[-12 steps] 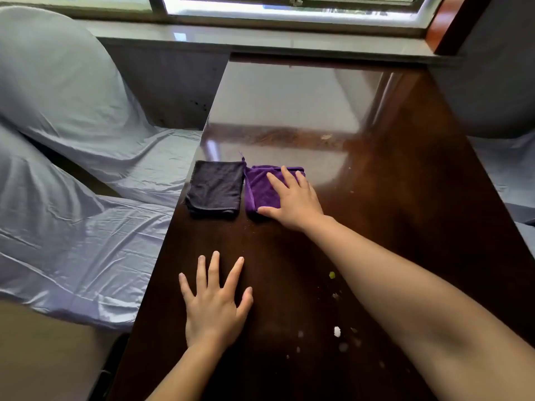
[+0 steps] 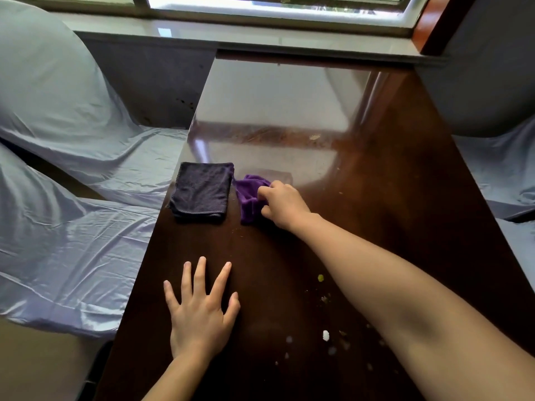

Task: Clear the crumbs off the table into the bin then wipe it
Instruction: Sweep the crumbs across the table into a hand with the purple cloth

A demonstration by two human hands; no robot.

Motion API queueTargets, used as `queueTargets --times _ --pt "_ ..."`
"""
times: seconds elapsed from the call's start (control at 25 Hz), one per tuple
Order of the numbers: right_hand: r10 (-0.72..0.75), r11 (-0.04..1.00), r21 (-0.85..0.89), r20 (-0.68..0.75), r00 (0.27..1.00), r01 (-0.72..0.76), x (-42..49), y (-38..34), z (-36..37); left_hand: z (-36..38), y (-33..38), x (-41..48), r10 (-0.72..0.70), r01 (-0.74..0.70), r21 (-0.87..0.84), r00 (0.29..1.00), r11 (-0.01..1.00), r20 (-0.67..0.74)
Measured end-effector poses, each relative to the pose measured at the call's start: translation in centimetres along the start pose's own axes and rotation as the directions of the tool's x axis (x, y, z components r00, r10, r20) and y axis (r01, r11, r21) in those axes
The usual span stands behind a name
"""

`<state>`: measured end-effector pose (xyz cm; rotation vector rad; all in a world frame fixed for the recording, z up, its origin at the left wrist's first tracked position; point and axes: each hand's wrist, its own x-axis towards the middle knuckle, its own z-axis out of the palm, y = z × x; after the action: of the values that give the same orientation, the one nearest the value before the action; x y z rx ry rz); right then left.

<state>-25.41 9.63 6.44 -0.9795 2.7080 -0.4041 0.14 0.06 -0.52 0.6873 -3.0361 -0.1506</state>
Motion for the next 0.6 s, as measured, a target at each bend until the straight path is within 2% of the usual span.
queueTargets --times 0.08,0.16,0.24,0.28,0.32,0.36,0.44,0.52,0.6 --pt "0.141 0.96 0.245 -0.01 0.99 -0.134 -2.0 2.7 -1.8 -0.1 -0.1 0.0 0.002 -0.002 -0.004 1.0 1.0 -0.001" --pt "0.315 0.838 0.475 -0.022 0.949 -0.268 -4.7 6.5 -3.8 -0.1 -0.1 0.0 0.007 -0.007 -0.008 1.0 1.0 -0.004" --pt "0.407 0.721 0.614 -0.001 0.914 -0.321 -7.4 10.1 -5.2 -0.3 0.0 0.0 0.005 -0.005 -0.003 1.0 1.0 0.001" --pt "0.418 0.701 0.63 0.017 0.908 -0.334 -8.4 11.2 -5.5 -0.4 0.1 -0.1 0.004 -0.004 -0.003 1.0 1.0 0.003" --pt "0.413 0.718 0.605 0.029 0.91 -0.345 -9.2 11.8 -5.3 -0.5 0.2 -0.1 -0.001 0.001 -0.005 1.0 1.0 0.002" --pt "0.399 0.778 0.516 0.033 0.916 -0.357 -9.5 12.3 -4.5 -0.6 0.2 -0.2 -0.006 0.006 -0.004 1.0 1.0 0.003" --pt "0.352 0.91 0.22 0.036 0.935 -0.351 -10.0 12.4 -2.5 -0.7 0.3 -0.2 -0.013 0.013 -0.002 1.0 1.0 0.012" --pt "0.289 0.957 -0.021 0.026 0.957 -0.288 -10.5 11.4 -0.8 -0.7 0.2 -0.2 -0.016 0.016 0.003 1.0 1.0 0.015" --pt "0.209 0.972 -0.1 -0.047 0.977 -0.213 -10.4 11.0 -0.3 -0.5 0.2 -0.2 -0.015 0.015 0.008 1.0 1.0 0.017"
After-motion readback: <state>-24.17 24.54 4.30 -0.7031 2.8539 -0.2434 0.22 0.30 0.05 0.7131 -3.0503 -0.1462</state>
